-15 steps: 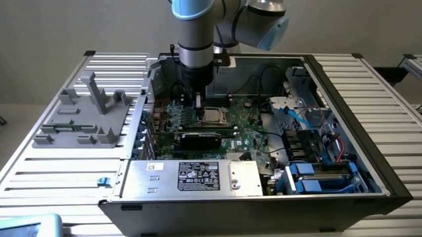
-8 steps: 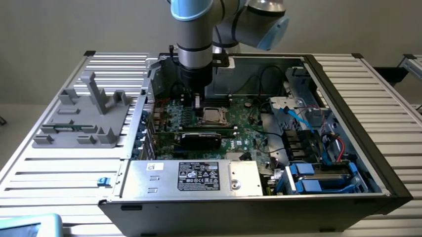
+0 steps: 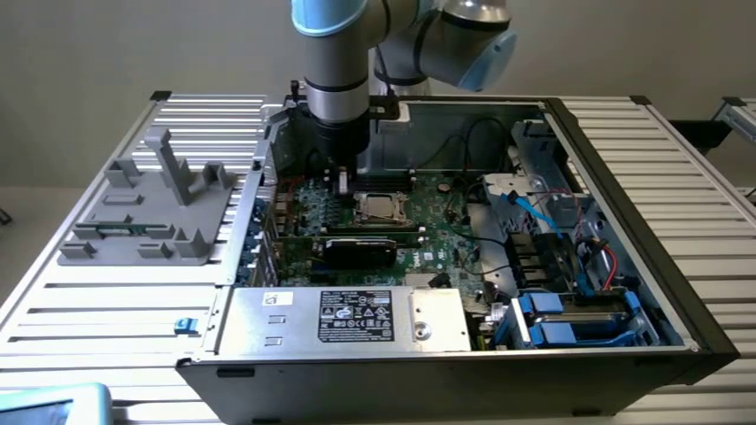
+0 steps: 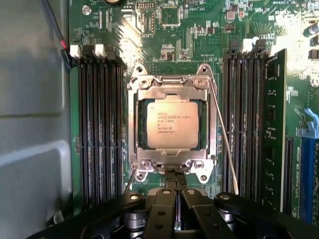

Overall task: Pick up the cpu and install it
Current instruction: 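Close the cpu cover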

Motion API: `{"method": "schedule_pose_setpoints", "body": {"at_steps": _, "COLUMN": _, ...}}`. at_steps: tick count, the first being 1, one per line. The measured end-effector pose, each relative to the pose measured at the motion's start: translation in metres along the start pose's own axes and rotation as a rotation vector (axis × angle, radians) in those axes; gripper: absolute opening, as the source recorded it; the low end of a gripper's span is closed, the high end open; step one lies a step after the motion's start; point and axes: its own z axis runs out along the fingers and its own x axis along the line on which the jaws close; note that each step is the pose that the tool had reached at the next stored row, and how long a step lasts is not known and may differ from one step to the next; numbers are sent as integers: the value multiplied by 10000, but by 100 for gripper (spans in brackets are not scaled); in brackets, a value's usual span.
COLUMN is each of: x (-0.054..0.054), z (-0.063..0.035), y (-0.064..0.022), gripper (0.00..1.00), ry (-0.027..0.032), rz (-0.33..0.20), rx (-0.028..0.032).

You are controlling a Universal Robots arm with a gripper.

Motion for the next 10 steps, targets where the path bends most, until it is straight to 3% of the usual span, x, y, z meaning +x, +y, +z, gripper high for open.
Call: {"method": "schedule_pose_setpoints", "body": {"at_steps": 10, "x": 15, "z": -447, "y": -131, "gripper": 11, "ry": 2, "rz": 2, "rx": -1}}
